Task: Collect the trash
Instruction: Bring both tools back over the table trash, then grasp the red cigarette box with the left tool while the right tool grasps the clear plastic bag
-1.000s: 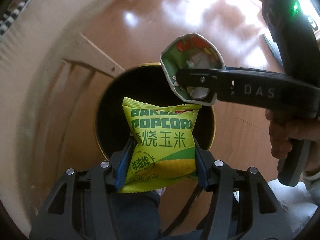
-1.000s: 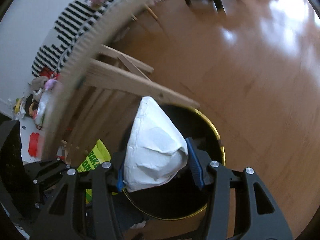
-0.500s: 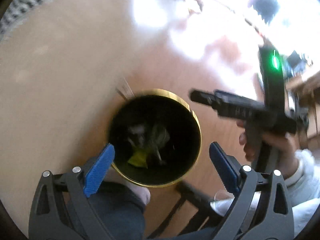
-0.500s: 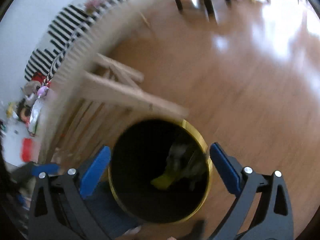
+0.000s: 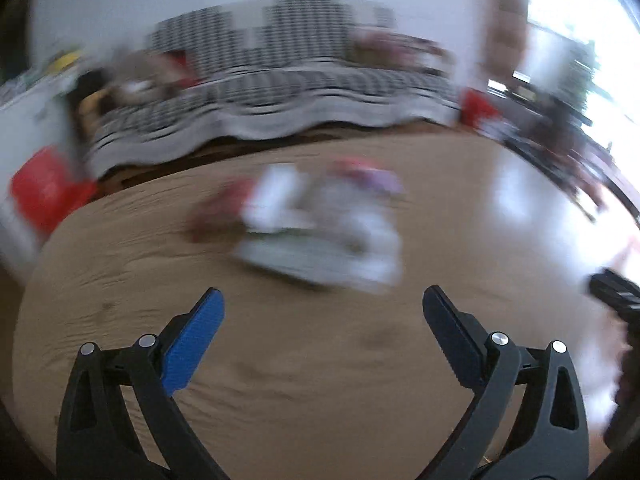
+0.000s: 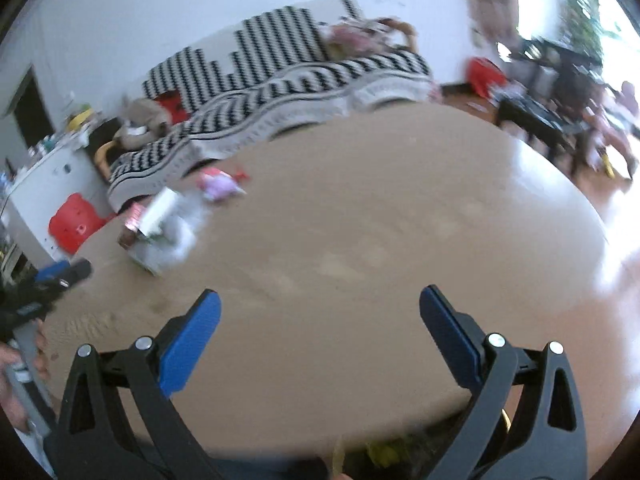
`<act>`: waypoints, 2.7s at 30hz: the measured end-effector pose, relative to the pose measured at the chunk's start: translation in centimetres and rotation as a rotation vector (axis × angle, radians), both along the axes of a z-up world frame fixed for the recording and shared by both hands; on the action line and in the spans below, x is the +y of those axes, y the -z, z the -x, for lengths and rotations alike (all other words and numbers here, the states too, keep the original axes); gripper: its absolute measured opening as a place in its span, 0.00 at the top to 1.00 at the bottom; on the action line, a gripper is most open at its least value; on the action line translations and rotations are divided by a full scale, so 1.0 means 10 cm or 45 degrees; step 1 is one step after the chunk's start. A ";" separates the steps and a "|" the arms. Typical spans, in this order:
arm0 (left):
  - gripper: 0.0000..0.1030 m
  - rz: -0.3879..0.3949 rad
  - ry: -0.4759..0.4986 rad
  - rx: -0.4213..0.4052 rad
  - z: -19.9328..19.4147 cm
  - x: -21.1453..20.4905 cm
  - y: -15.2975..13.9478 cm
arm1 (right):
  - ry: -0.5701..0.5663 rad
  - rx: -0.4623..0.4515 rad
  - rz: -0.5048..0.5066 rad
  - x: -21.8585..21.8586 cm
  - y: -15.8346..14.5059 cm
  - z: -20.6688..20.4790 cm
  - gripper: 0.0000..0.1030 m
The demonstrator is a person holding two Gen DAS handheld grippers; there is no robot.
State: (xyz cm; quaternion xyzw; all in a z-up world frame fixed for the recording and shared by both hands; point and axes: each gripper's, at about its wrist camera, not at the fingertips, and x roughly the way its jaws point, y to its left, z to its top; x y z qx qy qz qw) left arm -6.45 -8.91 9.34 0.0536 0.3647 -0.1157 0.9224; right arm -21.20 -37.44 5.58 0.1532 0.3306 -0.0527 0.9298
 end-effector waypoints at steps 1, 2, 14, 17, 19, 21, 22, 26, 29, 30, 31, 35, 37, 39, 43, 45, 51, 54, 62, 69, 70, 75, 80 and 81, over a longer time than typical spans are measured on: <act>0.06 -0.008 -0.088 0.019 -0.22 0.19 0.08 | -0.017 -0.009 0.020 0.16 -0.08 -0.25 0.07; 0.06 -0.007 -0.125 0.038 -0.37 0.36 0.16 | -0.026 -0.016 0.030 0.29 -0.12 -0.42 0.07; 0.06 -0.041 -0.136 0.104 -1.49 0.58 0.53 | -0.223 0.196 0.235 1.46 0.34 -2.13 0.07; 0.06 -0.093 -0.105 0.120 -1.74 0.50 0.66 | -0.229 0.233 0.240 1.49 0.48 -2.22 0.07; 0.06 -0.127 -0.138 0.113 -1.80 0.50 0.70 | -0.228 0.245 0.239 1.49 0.54 -2.26 0.07; 0.06 -0.109 -0.179 0.124 -1.80 0.59 0.69 | -0.213 0.238 0.225 1.47 0.56 -2.30 0.07; 0.06 -0.098 -0.199 0.127 -1.79 0.65 0.68 | -0.208 0.230 0.224 1.45 0.55 -2.28 0.07; 0.06 -0.106 -0.264 0.127 -1.63 0.95 0.66 | -0.207 0.216 0.240 1.41 0.55 -2.26 0.07; 0.06 -0.086 -0.292 0.145 -1.51 1.16 0.65 | -0.209 0.222 0.251 1.38 0.57 -2.23 0.07; 0.06 -0.091 -0.305 0.147 -1.49 1.21 0.65 | -0.207 0.227 0.253 1.36 0.58 -2.22 0.07; 0.06 -0.098 -0.319 0.151 -1.47 1.26 0.65 | -0.204 0.234 0.245 1.33 0.59 -2.22 0.07; 0.06 -0.038 -0.345 0.156 -1.40 1.33 0.63 | -0.196 0.246 0.225 1.31 0.61 -2.22 0.07; 0.06 -0.032 -0.313 0.151 -1.43 1.20 0.62 | -0.187 0.251 0.236 1.32 0.61 -2.23 0.07; 0.06 -0.099 -0.291 0.137 -1.52 1.01 0.65 | -0.168 0.255 0.253 1.34 0.61 -2.24 0.07; 0.06 -0.152 -0.314 0.175 -1.73 0.93 0.82 | -0.158 0.264 0.265 1.35 0.64 -2.24 0.07; 0.06 -0.170 -0.352 0.209 -1.77 1.02 0.89 | -0.156 0.270 0.276 1.34 0.66 -2.24 0.07; 0.06 -0.217 -0.489 0.208 -1.65 1.56 0.88 | -0.158 0.287 0.273 1.30 0.71 -2.25 0.07; 0.06 -0.136 -0.536 0.216 -1.61 1.75 0.86 | -0.164 0.290 0.277 1.32 0.71 -2.27 0.07; 0.06 -0.050 -0.413 0.230 -1.78 1.32 0.85 | -0.155 0.301 0.297 1.31 0.73 -2.29 0.07; 0.06 0.019 -0.451 0.230 -1.99 1.30 0.87 | -0.132 0.320 0.253 1.24 0.76 -2.35 0.07; 0.06 0.026 -0.468 0.238 -2.03 1.35 0.91 | -0.137 0.322 0.259 1.26 0.77 -2.36 0.07; 0.46 0.080 -0.469 0.181 -2.05 1.48 0.86 | -0.203 0.294 0.268 1.34 0.75 -2.36 0.25; 0.47 0.068 -0.390 0.190 -1.97 1.42 0.87 | -0.271 0.243 0.282 1.45 0.70 -2.31 0.81; 0.48 0.070 -0.379 0.199 -1.95 1.41 0.86 | -0.275 0.241 0.275 1.46 0.70 -2.30 0.83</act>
